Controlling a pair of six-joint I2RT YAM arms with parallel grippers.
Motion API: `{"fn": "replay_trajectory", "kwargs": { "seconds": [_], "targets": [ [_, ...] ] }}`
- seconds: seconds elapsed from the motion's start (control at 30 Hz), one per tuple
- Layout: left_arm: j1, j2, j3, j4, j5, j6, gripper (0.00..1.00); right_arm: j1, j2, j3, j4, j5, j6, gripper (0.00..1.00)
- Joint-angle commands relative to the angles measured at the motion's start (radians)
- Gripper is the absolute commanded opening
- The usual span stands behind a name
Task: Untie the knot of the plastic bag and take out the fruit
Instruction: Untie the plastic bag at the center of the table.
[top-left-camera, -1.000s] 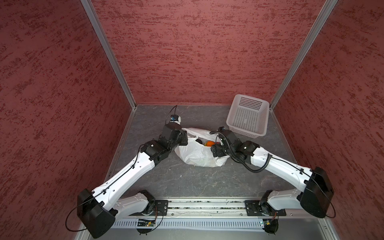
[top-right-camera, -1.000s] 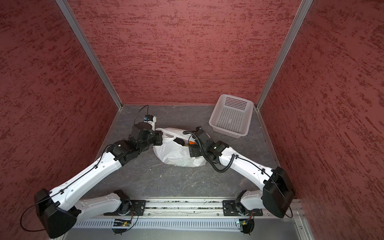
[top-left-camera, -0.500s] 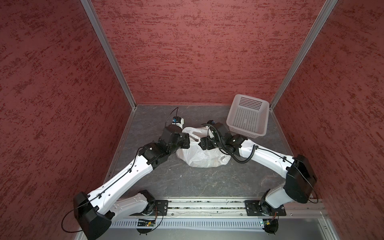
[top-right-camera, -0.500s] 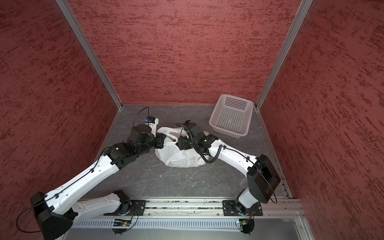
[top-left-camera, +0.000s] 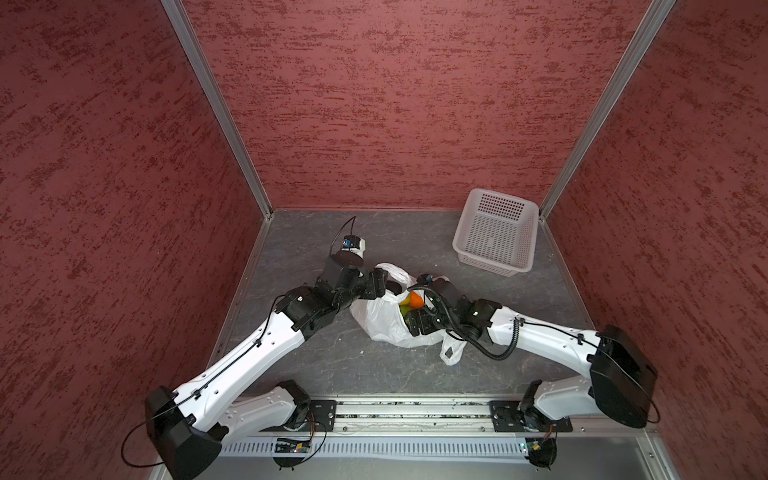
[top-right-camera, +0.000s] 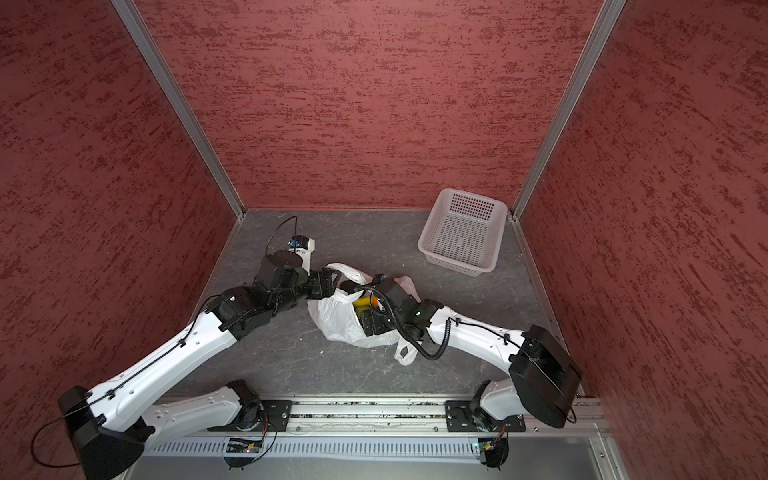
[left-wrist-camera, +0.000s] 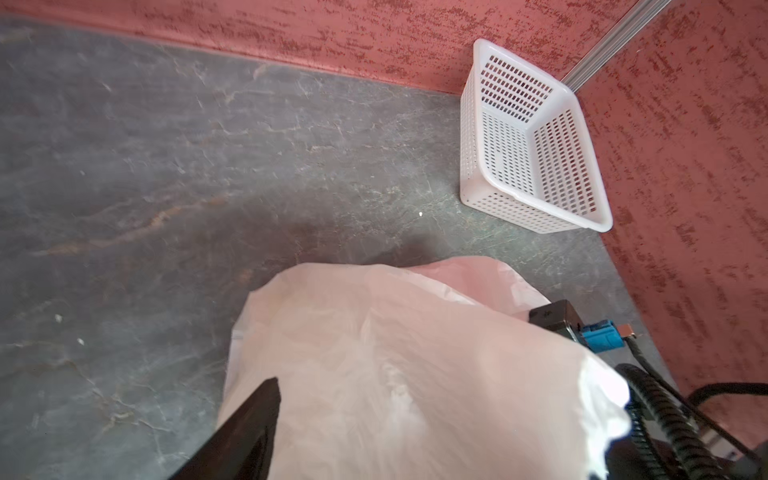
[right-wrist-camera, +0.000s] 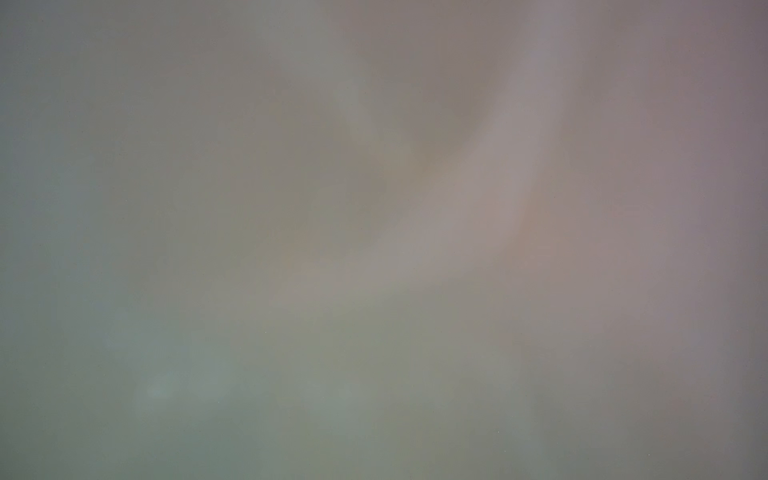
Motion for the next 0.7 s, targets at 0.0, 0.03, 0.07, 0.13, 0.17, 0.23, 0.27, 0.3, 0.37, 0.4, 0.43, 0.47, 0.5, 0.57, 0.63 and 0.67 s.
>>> {"fn": "replay_trajectory", "kwargs": {
  "seconds": [0.0, 0.03, 0.07, 0.13, 0.17, 0.23, 0.27, 0.3, 0.37, 0.4, 0.43, 0.47, 0.5, 0.57, 0.63, 0.67],
  "targets": [
    [-0.015, 0.029, 0.048, -0.021, 0.084, 0.041, 0.85, 0.004, -0.019, 0.018, 0.024, -0.011, 0.007, 0.9],
    [-0.018, 0.046, 0.057, -0.017, 0.103, 0.046, 0.86, 0.004, -0.018, 0.016, 0.027, -0.013, 0.006, 0.9],
    [-0.022, 0.063, 0.067, -0.016, 0.112, 0.048, 0.87, 0.005, -0.017, 0.016, 0.03, -0.017, 0.005, 0.9],
    [-0.028, 0.115, 0.091, -0.031, 0.091, 0.048, 0.88, 0.006, -0.02, 0.01, 0.039, -0.024, 0.006, 0.9],
    [-0.028, 0.139, 0.101, -0.045, 0.062, 0.045, 0.86, 0.007, -0.022, 0.005, 0.041, -0.028, 0.008, 0.9],
    [-0.029, 0.19, 0.121, -0.079, -0.009, 0.043, 0.83, 0.01, -0.029, -0.003, 0.045, -0.029, 0.012, 0.9],
    [-0.029, 0.204, 0.123, -0.087, -0.037, 0.044, 0.82, 0.009, -0.032, -0.008, 0.043, -0.029, 0.014, 0.9],
    [-0.028, 0.214, 0.119, -0.092, -0.061, 0.046, 0.8, 0.009, -0.035, -0.013, 0.041, -0.029, 0.015, 0.9],
    [-0.026, 0.217, 0.108, -0.101, -0.101, 0.048, 0.73, 0.009, -0.045, -0.023, 0.034, -0.023, 0.018, 0.9],
    [-0.026, 0.216, 0.105, -0.115, -0.131, 0.049, 0.67, 0.011, -0.053, -0.028, 0.027, -0.018, 0.02, 0.9],
    [-0.026, 0.213, 0.102, -0.133, -0.161, 0.049, 0.61, 0.009, -0.057, -0.032, 0.022, -0.014, 0.021, 0.9],
    [-0.024, 0.208, 0.098, -0.154, -0.195, 0.055, 0.55, 0.01, -0.064, -0.036, 0.017, -0.008, 0.022, 0.9],
    [-0.022, 0.202, 0.092, -0.175, -0.226, 0.061, 0.5, 0.009, -0.067, -0.041, 0.012, -0.006, 0.022, 0.9],
    [-0.008, 0.186, 0.075, -0.201, -0.269, 0.072, 0.41, 0.01, -0.072, -0.051, 0.008, -0.001, 0.023, 0.9],
    [0.011, 0.169, 0.053, -0.204, -0.306, 0.083, 0.32, 0.01, -0.071, -0.06, 0.01, -0.002, 0.026, 0.9],
    [0.028, 0.163, 0.042, -0.2, -0.321, 0.084, 0.28, 0.01, -0.069, -0.062, 0.012, -0.005, 0.027, 0.89]
  ]
}}
